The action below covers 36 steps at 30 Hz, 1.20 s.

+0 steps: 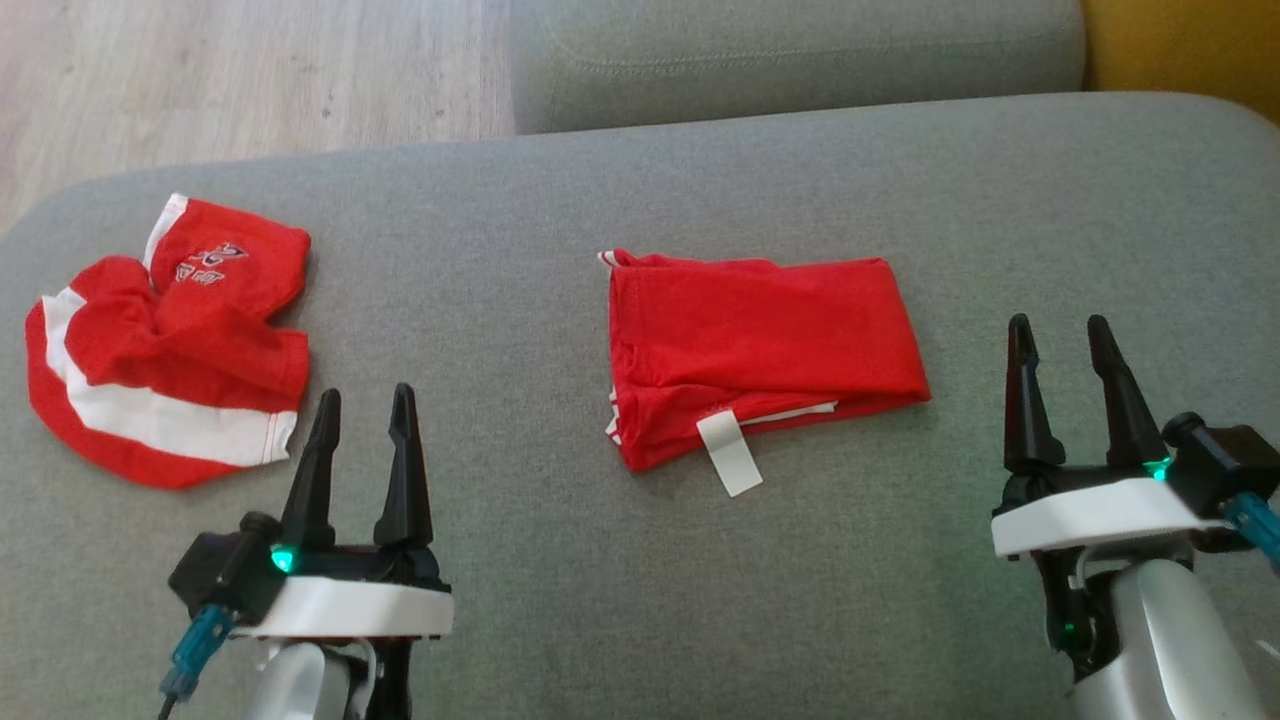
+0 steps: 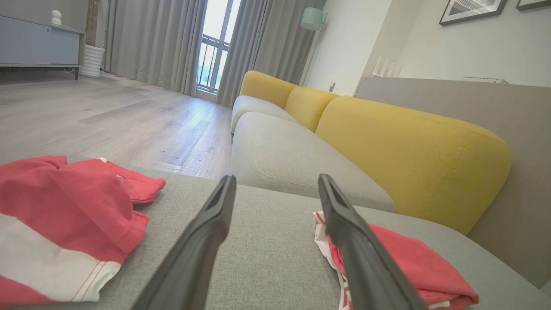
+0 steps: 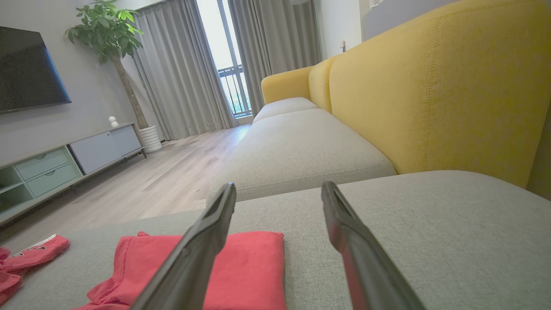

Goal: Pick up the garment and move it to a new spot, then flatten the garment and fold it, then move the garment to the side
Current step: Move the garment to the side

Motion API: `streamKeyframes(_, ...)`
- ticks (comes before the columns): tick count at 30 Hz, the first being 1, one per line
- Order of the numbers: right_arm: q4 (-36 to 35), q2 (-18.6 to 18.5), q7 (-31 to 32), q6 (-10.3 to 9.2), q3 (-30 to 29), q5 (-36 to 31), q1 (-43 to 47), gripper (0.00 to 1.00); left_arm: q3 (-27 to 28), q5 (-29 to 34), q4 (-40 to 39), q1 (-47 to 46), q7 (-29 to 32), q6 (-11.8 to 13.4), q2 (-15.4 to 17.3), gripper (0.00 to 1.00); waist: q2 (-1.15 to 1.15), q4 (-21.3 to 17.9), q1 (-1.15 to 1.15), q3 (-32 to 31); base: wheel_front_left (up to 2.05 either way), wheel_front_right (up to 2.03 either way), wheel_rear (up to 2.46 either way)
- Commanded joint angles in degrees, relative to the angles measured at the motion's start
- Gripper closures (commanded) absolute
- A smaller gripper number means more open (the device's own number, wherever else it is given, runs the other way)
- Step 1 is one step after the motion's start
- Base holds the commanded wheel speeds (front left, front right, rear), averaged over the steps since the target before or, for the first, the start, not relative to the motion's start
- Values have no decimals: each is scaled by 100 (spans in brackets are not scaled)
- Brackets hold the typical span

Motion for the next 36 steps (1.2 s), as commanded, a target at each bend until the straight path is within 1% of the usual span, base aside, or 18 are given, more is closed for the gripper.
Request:
streamKeyframes(1, -232, 2, 16, -4, 89, 43, -117, 0, 151, 56, -223, -207, -29, -33, 10, 0, 0, 23, 0, 79, 0, 0, 0)
streamKeyframes(6, -128, 2, 254, -4, -30, -57, -355, 0, 58, 48, -246, -344, -29, -33, 7, 0, 0, 108, 0, 315, 0, 0, 0)
streamKeyframes(10, 213, 2, 584, -4, -156, -152, -657, 0, -26, 15, -233, -496, -29, -33, 6, 0, 0, 217, 0, 549, 0, 0, 0)
streamKeyframes(11, 213, 2, 584, -4, -156, -152, -657, 0, -26, 15, -233, -496, -29, -33, 6, 0, 0, 217, 0, 549, 0, 0, 0)
streamKeyframes(18, 1284, 2, 1102, -4, -390, -71, -1306, 0, -222, -48, -161, -761, -29, -33, 4, 0, 0, 482, 0, 868, 0, 0, 0)
streamKeyframes(24, 2179, 3, 1266, -4, -201, 221, -1754, 0, -286, -91, -111, -868, -29, -33, 0, 0, 0, 660, 0, 1040, 0, 0, 0)
streamKeyframes(25, 2443, 3, 1286, -4, -111, 260, -1853, 0, -302, -97, -105, -892, -29, -33, 0, 0, 0, 696, 0, 1081, 0, 0, 0)
streamKeyframes(34, 3425, 3, 1282, -4, 280, 468, -2229, 0, -286, -97, -103, -974, -29, -33, 21, 0, 0, 679, 0, 1200, 0, 0, 0)
streamKeyframes(35, 3502, 3, 1271, -4, 324, 506, -2270, 18, -278, -99, -101, -987, -29, -33, 28, 0, 0, 665, 0, 1203, 0, 0, 0)
streamKeyframes(36, 3570, 3, 1248, -4, 363, 538, -2308, 80, -271, -99, -100, -996, -29, -33, 34, 0, 0, 649, 0, 1202, 0, 0, 0)
